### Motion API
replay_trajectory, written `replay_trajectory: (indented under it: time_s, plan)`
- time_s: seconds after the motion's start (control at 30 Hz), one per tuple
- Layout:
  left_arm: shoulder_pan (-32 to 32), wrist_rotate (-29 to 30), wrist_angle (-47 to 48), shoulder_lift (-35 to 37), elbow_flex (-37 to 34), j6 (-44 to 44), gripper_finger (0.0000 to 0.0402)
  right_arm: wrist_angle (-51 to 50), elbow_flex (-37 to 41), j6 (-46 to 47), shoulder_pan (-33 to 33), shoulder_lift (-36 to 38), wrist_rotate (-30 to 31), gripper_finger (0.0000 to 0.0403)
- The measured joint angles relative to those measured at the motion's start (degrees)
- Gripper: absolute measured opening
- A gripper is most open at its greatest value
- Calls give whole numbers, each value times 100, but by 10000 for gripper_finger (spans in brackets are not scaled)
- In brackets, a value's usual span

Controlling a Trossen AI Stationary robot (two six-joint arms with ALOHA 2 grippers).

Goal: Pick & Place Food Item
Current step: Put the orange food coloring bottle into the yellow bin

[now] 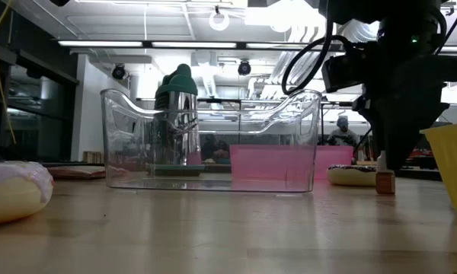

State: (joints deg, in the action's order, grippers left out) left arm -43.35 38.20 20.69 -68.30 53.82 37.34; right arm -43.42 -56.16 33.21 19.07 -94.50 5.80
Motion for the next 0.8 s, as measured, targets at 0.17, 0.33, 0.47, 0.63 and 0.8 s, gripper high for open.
replay_trajectory:
  time_s: [0.17,0.33,0.47,0.63,0.8]
  plan:
    - [0,-2,2,-1,0,0,152,40,0,0,0,2,19,128]
    - [0,-1,1,-1,0,0,152,61,0,2,0,2,68,126]
    - [0,-1,2,0,0,0,152,72,0,1,-11,2,68,118]
    - [0,0,0,0,0,0,152,72,0,0,-11,2,68,102]
    - [0,-1,0,-2,0,0,152,72,0,2,-11,4,66,79]
